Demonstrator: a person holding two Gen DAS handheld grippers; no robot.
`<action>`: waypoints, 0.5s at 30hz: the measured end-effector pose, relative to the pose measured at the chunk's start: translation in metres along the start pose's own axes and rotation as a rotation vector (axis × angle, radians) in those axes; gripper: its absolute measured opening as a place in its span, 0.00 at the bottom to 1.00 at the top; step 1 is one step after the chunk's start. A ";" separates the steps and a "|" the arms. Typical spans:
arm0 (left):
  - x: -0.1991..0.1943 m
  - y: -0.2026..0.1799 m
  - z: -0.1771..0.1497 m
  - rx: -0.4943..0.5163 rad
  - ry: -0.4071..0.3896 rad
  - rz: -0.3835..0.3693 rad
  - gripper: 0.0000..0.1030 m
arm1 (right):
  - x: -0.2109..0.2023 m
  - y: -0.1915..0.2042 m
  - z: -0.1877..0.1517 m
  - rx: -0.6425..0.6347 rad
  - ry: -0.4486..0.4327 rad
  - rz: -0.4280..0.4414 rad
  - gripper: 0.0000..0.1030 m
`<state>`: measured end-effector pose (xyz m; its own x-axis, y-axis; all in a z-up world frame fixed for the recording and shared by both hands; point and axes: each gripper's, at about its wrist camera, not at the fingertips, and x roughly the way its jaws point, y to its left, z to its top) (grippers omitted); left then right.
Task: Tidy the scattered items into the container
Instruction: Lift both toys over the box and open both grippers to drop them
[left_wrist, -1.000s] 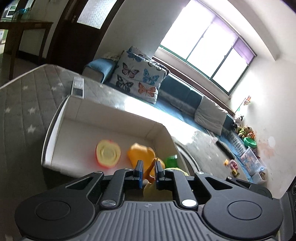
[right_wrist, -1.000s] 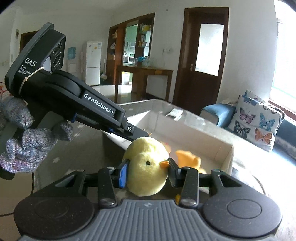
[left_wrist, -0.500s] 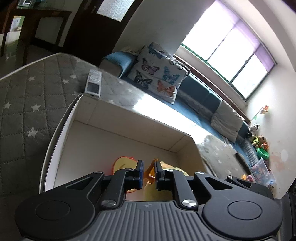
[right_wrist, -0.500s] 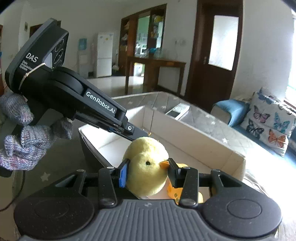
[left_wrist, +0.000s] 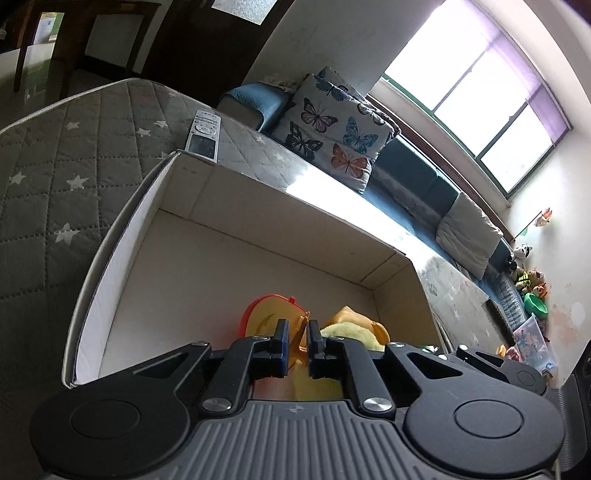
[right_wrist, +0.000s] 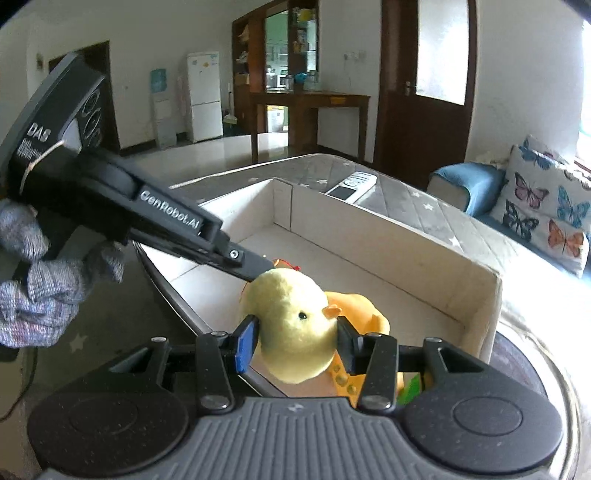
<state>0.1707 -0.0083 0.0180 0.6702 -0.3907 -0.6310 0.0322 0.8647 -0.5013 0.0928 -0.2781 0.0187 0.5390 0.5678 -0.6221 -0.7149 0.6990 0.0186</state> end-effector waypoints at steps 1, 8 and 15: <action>-0.001 -0.001 -0.001 0.002 0.003 0.003 0.10 | -0.002 -0.001 -0.001 0.005 -0.004 -0.002 0.44; -0.008 -0.006 -0.003 0.019 0.000 0.010 0.14 | -0.018 -0.003 -0.006 0.058 -0.048 -0.009 0.44; -0.024 -0.018 -0.006 0.049 -0.027 -0.006 0.16 | -0.041 0.001 -0.014 0.103 -0.101 -0.044 0.47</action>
<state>0.1495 -0.0159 0.0386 0.6899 -0.3874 -0.6115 0.0720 0.8773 -0.4745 0.0637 -0.3063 0.0334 0.6147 0.5726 -0.5425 -0.6426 0.7624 0.0765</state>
